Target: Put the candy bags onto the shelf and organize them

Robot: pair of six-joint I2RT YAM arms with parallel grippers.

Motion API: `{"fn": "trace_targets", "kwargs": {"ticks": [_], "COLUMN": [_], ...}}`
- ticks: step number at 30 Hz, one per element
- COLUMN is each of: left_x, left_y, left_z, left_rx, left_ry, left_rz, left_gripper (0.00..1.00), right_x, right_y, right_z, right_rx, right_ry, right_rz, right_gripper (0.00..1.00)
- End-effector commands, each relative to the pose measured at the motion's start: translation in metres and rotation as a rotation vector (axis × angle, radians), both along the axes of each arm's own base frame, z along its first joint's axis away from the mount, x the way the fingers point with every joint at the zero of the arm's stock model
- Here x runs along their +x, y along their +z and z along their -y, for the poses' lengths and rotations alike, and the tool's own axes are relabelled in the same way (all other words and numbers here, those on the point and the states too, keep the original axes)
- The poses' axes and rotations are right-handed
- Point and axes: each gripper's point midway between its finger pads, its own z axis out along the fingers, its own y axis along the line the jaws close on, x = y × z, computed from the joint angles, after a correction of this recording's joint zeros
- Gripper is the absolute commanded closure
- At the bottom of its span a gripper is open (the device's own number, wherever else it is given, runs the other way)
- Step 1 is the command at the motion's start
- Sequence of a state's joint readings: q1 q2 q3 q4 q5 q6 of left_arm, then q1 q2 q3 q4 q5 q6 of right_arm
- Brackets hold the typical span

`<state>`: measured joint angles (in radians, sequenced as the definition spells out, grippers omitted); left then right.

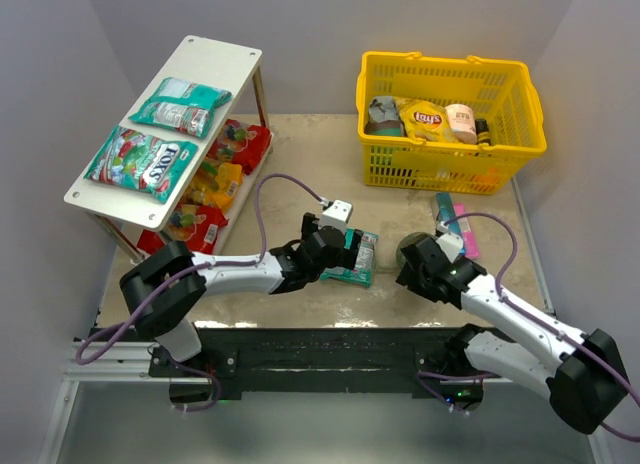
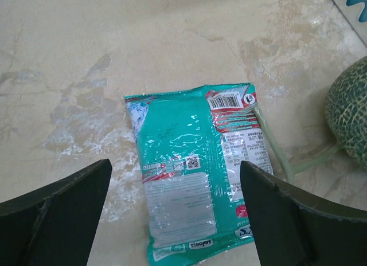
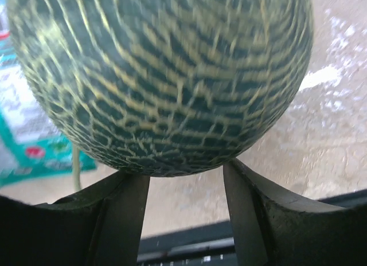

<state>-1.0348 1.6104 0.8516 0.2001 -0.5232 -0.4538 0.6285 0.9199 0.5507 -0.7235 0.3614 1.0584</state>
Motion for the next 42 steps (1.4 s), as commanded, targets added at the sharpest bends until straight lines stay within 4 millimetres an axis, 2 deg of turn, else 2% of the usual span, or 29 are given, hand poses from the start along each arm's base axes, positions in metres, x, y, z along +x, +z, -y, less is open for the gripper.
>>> {"fn": "trace_targets", "kwargs": {"ticks": [1, 3, 7, 8, 9, 10, 11, 13, 14, 18, 22, 26, 32, 35, 42], "left_x": [0.015, 0.016, 0.009, 0.008, 0.004, 0.001, -0.002, -0.010, -0.013, -0.031, -0.050, -0.066, -0.086, -0.095, -0.107], "left_y": [-0.001, -0.014, -0.038, -0.041, -0.049, -0.053, -0.056, -0.064, -0.066, -0.079, -0.091, -0.092, -0.080, -0.069, -0.053], "left_z": [0.011, 0.010, 0.008, 0.009, 0.005, 0.005, 0.003, -0.004, -0.006, -0.015, -0.016, -0.008, 0.013, 0.023, 0.043], "left_rx": [0.011, 0.029, 0.069, 0.072, 0.085, 0.086, 0.087, 0.081, 0.072, 0.013, -0.040, -0.097, -0.204, -0.251, -0.317], "left_ry": [-0.011, -0.014, -0.036, -0.041, -0.041, -0.047, -0.047, -0.042, -0.040, -0.012, -0.002, -0.039, -0.128, -0.172, -0.263], "left_rz": [0.019, -0.003, -0.055, -0.065, -0.085, -0.098, -0.108, -0.136, -0.147, -0.230, -0.309, -0.355, -0.406, -0.414, -0.414], "left_gripper": [0.01, 0.01, 0.02, 0.02, 0.03, 0.03, 0.04, 0.04, 0.04, 0.05, 0.07, 0.08, 0.10, 0.11, 0.14], "right_x": [0.041, 0.053, 0.090, 0.099, 0.111, 0.117, 0.125, 0.141, 0.147, 0.170, 0.184, 0.185, 0.174, 0.162, 0.109], "right_y": [0.010, 0.012, 0.037, 0.039, 0.044, 0.045, 0.045, 0.046, 0.046, 0.043, 0.065, 0.106, 0.149, 0.151, 0.114], "right_z": [0.006, 0.007, 0.008, 0.018, 0.017, 0.016, 0.024, 0.020, 0.024, 0.013, -0.001, -0.004, -0.011, -0.017, -0.021], "right_rx": [-0.061, -0.084, -0.088, -0.087, -0.063, -0.048, -0.037, -0.015, -0.012, 0.021, 0.048, 0.059, 0.082, 0.101, 0.185], "right_ry": [-0.099, -0.107, -0.096, -0.123, -0.119, -0.089, -0.109, -0.060, -0.068, 0.014, 0.080, 0.122, 0.202, 0.253, 0.284], "right_rz": [0.148, 0.171, 0.273, 0.282, 0.310, 0.306, 0.308, 0.318, 0.315, 0.309, 0.350, 0.445, 0.517, 0.482, 0.343], "right_gripper": [0.43, 0.43, 0.42, 0.40, 0.37, 0.36, 0.36, 0.35, 0.35, 0.35, 0.35, 0.32, 0.28, 0.28, 0.31]}}
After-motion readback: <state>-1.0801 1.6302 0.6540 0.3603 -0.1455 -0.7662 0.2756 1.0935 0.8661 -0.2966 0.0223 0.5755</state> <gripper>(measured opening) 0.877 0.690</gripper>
